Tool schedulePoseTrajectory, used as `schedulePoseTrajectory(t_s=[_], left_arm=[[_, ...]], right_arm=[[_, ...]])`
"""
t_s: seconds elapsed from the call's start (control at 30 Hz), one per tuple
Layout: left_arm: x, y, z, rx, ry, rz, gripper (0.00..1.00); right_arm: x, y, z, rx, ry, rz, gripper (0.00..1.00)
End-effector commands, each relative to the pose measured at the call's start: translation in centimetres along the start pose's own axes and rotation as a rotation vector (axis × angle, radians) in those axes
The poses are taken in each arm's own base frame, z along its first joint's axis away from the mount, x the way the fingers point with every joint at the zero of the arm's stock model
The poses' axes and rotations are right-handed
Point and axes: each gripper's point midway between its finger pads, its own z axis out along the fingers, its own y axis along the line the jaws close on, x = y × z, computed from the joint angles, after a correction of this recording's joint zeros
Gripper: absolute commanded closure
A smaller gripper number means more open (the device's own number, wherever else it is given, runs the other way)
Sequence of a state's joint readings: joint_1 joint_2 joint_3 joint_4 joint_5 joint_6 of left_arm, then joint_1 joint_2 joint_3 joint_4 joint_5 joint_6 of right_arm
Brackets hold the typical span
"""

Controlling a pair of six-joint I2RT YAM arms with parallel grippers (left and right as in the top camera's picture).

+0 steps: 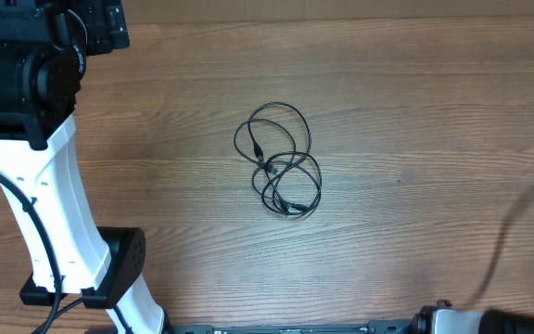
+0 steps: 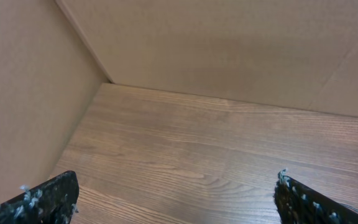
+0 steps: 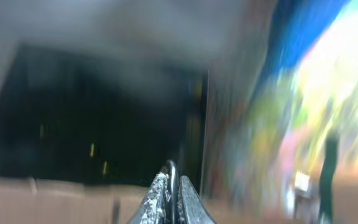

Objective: Untangle cables

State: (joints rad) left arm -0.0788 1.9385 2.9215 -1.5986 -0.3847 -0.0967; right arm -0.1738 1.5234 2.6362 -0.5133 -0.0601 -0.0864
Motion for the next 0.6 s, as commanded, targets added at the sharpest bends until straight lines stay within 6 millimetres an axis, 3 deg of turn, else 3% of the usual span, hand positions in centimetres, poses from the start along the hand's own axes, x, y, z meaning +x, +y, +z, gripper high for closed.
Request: schedulePoseTrajectory(t_s=[0.0,0.07,0.17,0.27,0.33,0.4,0.57], left_arm=[[-0.3,0.0,-0.6,0.012,-0.018,0.018,0.00],[-0.4,0.0,-0.6,0.013,-0.023,0.031,0.01],[-0.4,0.0,-0.6,0.013,-0.022,0.036,0.04],[0.0,-0.3,-0.6,0.033,-0.005,0.039,0.09],[0.3,-1.0,-0.4,0.067,0.009,0.042,0.09],[0.3,-1.1,-0.2,0.071,0.012,0.043,0.09],[0.6,-1.2,0.0,0.070,0.024,0.047,0.09]], right_arm=[[14.4,-2.2,5.5,0.052,0.269,-0.010,0.96],[19.3,-4.3,6.7,0.092,0.350,-0.024,0.96],[25.3,-9.6,7.9,0.182,0.417,-0.062,0.96],[26.7,-14.6,8.2,0.253,0.399,-0.160,0.96],[24.8,-16.8,8.1,0.291,0.331,-0.206,0.96],[20.6,-18.0,7.9,0.318,0.225,-0.237,0.96],[9.6,-18.3,6.3,0.307,-0.042,-0.257,0.96]])
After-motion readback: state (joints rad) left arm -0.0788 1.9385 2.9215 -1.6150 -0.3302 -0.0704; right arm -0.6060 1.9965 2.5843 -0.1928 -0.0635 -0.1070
